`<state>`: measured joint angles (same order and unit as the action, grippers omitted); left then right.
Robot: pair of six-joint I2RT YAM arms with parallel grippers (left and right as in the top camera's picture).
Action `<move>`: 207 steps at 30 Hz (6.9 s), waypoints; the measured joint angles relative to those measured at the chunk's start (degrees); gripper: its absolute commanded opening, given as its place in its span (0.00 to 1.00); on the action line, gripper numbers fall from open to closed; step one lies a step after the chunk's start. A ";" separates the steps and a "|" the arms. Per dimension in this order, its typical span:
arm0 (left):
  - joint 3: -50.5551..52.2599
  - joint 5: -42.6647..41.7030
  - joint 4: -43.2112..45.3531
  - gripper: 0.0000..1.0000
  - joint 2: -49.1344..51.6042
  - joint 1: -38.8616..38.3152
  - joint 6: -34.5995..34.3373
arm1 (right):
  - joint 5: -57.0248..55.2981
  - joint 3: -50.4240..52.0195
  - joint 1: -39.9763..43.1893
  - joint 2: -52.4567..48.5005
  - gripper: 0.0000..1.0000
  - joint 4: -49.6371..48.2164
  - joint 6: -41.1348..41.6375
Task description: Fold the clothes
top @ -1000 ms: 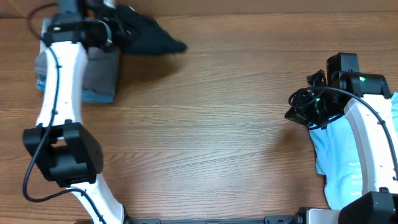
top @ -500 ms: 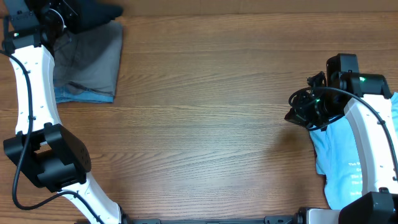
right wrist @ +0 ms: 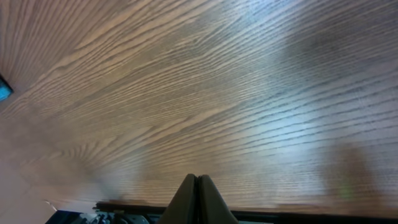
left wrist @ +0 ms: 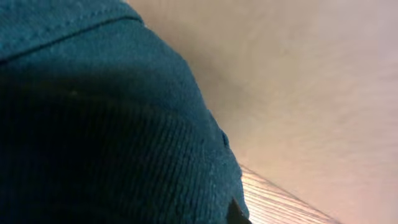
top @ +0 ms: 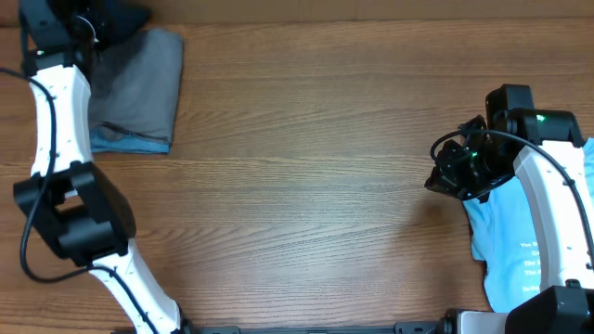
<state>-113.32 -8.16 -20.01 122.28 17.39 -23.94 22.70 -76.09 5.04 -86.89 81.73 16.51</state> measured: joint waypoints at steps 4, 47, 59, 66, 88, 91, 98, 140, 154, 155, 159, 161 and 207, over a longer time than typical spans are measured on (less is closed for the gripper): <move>0.02 -1.01 2.62 0.04 3.72 0.00 0.20 | -0.02 0.00 0.00 0.00 0.04 -0.07 -0.02; -3.39 8.37 -22.95 0.48 10.82 3.39 8.31 | 0.00 -0.02 0.00 0.00 0.04 -0.66 0.00; -13.11 -6.91 -49.13 0.80 -18.58 1.07 18.69 | 0.52 -1.62 0.00 6.14 0.04 -14.71 -1.68; -14.56 -3.87 -68.39 1.00 -34.49 -14.82 25.40 | 3.72 -5.35 0.00 20.65 0.45 -16.50 -6.34; 4.59 8.72 -72.78 1.00 -42.86 -37.29 7.98 | 13.05 -5.55 0.00 32.35 1.00 -6.25 -7.30; 4.59 8.37 -72.78 1.00 -42.58 -37.29 7.30 | 13.07 -5.53 0.00 32.37 1.00 -4.39 -7.30; 4.59 7.96 -72.78 1.00 -42.56 -37.29 7.08 | 11.23 -5.55 0.00 32.35 1.00 -3.21 -7.34; 4.94 7.76 -72.76 1.00 -42.49 -37.29 6.27 | -2.54 75.06 -8.17 86.05 1.00 -78.55 -17.84; 4.94 7.74 -72.76 1.00 -42.49 -37.29 6.27 | -2.54 75.06 -8.17 86.05 1.00 -78.53 -17.81; 4.94 7.74 -72.76 1.00 -42.49 -37.29 6.27 | -2.54 75.06 -8.17 86.05 1.00 -78.53 -17.81; 4.94 7.74 -72.76 1.00 -42.49 -37.29 6.27 | -2.54 75.06 -8.17 86.05 1.00 -78.53 -17.84; 4.94 7.87 -72.78 1.00 -42.51 -37.29 6.29 | -2.51 75.06 -8.17 86.05 1.00 -78.53 -17.81; 112.43 2.78 15.47 1.00 -121.37 -18.10 23.93 | -2.54 75.06 -8.17 86.05 1.00 -78.53 -17.84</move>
<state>-0.89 -5.39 -4.54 0.91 -0.71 -0.01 20.16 -1.04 -3.14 -0.84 3.20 -1.32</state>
